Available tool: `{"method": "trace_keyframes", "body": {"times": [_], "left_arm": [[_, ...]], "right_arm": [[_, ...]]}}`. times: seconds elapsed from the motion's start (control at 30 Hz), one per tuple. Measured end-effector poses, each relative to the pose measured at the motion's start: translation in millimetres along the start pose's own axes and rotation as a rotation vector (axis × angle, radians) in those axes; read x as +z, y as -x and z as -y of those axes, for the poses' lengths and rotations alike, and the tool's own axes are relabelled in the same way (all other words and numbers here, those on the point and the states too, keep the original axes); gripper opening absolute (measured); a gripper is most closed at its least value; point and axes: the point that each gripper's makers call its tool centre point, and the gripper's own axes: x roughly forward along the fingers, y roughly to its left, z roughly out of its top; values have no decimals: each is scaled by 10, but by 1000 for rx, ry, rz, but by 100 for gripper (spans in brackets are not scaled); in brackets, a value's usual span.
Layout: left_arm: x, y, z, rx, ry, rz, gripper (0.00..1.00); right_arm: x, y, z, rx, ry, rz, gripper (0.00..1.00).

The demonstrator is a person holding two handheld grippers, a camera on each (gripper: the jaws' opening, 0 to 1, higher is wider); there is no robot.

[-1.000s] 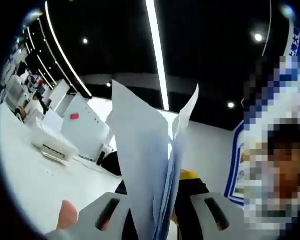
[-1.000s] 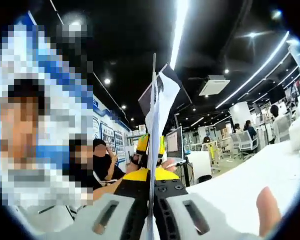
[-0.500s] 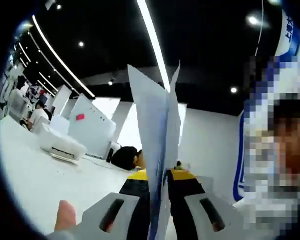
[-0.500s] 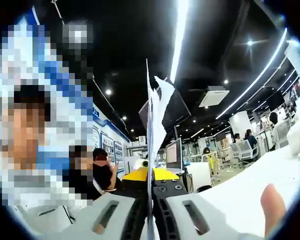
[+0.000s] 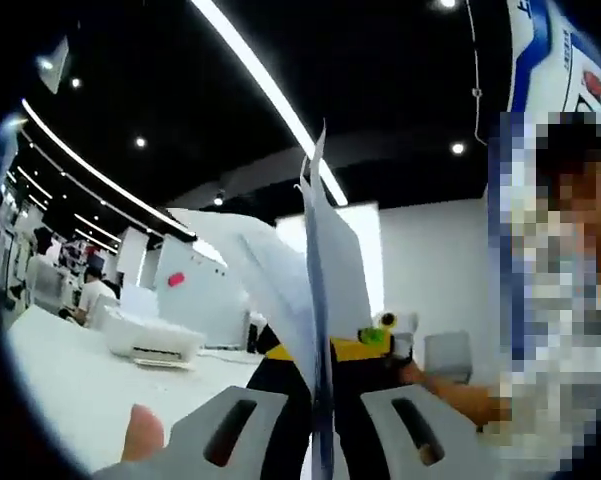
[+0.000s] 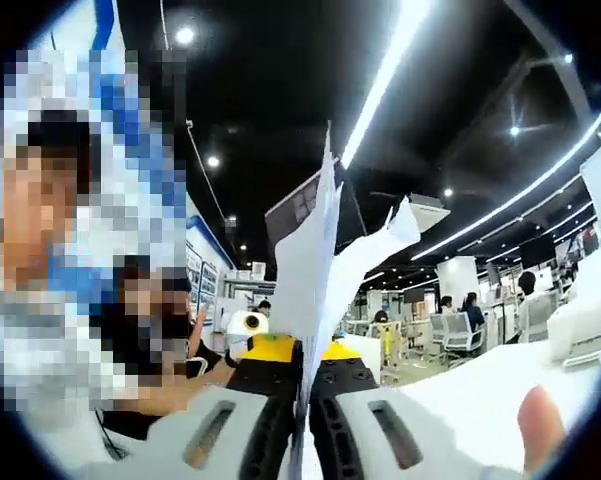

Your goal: Organize the stack of printing papers by aligning and flattening the scattered papers on the table

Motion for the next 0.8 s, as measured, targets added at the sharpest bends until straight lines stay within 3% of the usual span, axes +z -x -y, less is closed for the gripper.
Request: {"method": "trace_keyframes", "body": {"times": [0.07,0.13,0.23,0.3,0.37,0.47,0.63,0.67,0.73,0.77,0.8], "left_arm": [[-101,33,-41,12,30,-32,17],[-136,58,-35,8,35,-34,16],[-109,77,9,-10,49,-24,14],[-116,90,84,-28,50,-27,13],[-124,111,158,-50,38,-23,6],[-100,88,199,-48,28,8,6],[30,19,243,-42,-36,35,9],[-15,35,207,-23,-34,9,14],[-245,105,180,1,33,-76,26],[-296,128,199,-15,26,-76,25],[-330,148,204,-15,26,-77,22]], "right_arm": [[-102,18,37,-21,-15,-26,16],[-184,30,-44,16,-48,-57,16],[-200,45,-70,6,-24,-62,16],[-211,61,-96,15,-44,-72,15],[-246,81,-131,15,-38,-91,0],[-228,73,-138,14,-64,-81,0],[-56,-13,-74,-7,22,-90,0],[-73,0,-59,-15,30,-87,0],[-199,42,-50,-18,-5,-102,18],[-293,65,-47,-25,-31,-123,21],[-351,78,-48,-28,-36,-138,17]]}}
